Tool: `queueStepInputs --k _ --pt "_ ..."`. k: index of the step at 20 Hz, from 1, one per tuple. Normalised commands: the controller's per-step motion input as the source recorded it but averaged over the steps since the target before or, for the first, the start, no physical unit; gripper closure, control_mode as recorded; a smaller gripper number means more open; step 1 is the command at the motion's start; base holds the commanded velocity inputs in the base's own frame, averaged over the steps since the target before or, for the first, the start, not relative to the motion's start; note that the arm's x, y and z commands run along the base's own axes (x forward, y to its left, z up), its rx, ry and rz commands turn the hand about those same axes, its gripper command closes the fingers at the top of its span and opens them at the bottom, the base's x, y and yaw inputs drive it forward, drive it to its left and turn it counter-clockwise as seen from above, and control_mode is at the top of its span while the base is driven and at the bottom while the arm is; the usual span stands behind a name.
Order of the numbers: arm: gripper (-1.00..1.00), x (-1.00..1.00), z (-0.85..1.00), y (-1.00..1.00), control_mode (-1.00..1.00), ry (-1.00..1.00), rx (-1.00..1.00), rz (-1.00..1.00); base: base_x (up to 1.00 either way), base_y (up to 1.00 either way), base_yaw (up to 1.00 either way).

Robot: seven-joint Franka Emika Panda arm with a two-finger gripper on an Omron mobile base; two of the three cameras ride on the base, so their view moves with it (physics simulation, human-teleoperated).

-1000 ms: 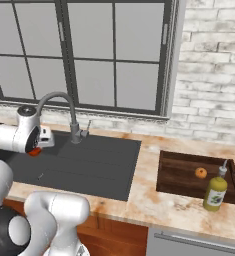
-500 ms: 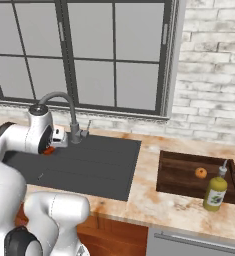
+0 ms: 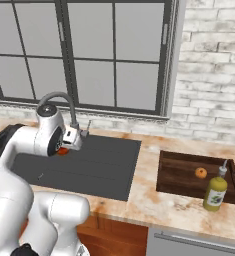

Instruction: Pick up all produce items and place them in the sink. Turn on the sink faucet to wash them. Then turn the sink off and put them in the tray.

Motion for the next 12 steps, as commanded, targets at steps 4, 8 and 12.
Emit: queueStepInputs --k 4,8,12 --pt "1.0 0.0 0.0 -0.65 -1.0 0.0 -0.02 -0.2 0.0 0.0 0.0" --pt "1.0 0.0 0.0 -0.68 -1.0 0.0 -0.01 -0.2 0.0 0.0 0.0" --pt "1.0 0.0 0.02 -0.64 -1.0 0.0 0.0 -0.19 0.0 0.0 0.0"
